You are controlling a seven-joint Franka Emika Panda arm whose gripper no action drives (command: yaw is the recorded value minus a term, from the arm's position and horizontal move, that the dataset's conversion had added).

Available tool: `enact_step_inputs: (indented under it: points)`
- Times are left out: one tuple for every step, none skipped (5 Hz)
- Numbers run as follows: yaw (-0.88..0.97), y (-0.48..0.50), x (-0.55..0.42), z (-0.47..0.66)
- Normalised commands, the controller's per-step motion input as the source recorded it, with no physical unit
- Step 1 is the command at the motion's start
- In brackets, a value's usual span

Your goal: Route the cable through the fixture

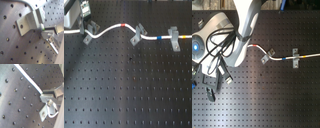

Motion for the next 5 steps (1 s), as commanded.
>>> enact_step_inputs:
  points:
    - [0.01,-0.01,0.045,-0.05]
    - [0.01,-0.019,0.07,-0.22]
    - [0.0,-0.046,0.158,-0.3]
    - [-0.07,-0.191,0.099,-0.23]
    - [-0.04,-0.257,0.032,-0.38]
